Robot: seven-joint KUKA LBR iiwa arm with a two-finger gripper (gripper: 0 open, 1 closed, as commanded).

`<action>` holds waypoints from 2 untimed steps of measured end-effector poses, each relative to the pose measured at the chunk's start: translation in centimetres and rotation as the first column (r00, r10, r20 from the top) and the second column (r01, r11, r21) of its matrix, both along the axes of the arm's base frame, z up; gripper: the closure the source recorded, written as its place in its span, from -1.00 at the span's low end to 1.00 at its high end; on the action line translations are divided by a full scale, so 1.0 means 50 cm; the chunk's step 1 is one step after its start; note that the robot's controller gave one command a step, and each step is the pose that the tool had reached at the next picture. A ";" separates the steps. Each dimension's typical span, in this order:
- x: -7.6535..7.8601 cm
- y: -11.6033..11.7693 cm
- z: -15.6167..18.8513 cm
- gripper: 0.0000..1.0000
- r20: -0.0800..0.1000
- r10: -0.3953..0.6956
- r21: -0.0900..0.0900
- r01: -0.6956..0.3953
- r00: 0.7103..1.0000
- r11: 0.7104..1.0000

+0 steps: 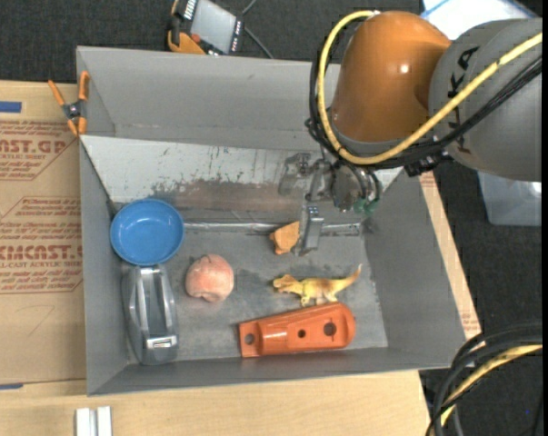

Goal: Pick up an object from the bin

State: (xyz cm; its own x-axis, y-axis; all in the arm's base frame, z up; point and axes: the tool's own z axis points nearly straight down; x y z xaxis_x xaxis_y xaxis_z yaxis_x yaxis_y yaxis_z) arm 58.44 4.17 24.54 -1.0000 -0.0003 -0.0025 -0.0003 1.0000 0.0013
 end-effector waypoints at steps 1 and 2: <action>-0.001 0.000 0.001 -1.00 0.000 0.000 0.000 0.000 1.000 1.000; -0.068 -0.033 0.091 -1.00 0.006 -0.002 0.000 0.002 1.000 1.000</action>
Offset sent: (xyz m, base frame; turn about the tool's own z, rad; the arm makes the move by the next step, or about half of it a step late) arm -0.0350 -0.0171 0.0439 0.0021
